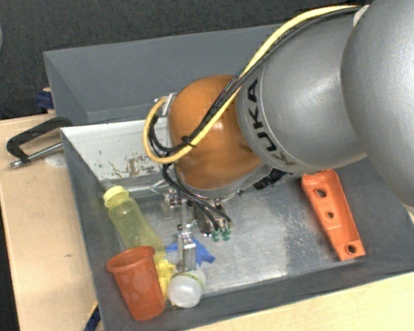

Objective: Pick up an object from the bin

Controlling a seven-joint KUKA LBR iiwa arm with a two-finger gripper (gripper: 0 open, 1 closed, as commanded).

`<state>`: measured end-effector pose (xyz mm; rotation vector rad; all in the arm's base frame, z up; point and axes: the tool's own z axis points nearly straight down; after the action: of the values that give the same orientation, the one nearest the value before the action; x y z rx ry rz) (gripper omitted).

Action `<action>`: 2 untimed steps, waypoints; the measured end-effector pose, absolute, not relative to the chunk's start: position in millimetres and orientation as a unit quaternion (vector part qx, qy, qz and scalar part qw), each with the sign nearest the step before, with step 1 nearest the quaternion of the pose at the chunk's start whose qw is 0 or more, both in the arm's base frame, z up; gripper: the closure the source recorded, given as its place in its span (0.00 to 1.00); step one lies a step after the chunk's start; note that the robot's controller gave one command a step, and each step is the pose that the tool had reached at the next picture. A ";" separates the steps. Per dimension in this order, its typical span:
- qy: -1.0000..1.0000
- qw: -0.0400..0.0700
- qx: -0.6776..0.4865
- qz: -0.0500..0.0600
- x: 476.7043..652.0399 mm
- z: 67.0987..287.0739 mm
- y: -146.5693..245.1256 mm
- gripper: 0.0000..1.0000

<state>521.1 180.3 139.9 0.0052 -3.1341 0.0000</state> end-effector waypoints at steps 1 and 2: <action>-1.000 0.000 0.000 -0.001 523.4 144.5 179.4 0.00; -1.000 0.000 0.013 -0.002 518.1 76.7 135.6 0.00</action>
Offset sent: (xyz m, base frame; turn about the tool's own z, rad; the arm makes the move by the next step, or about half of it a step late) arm -0.0062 -0.0486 -0.0699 -0.0219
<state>518.1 135.6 76.7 0.0400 -3.1404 -0.0067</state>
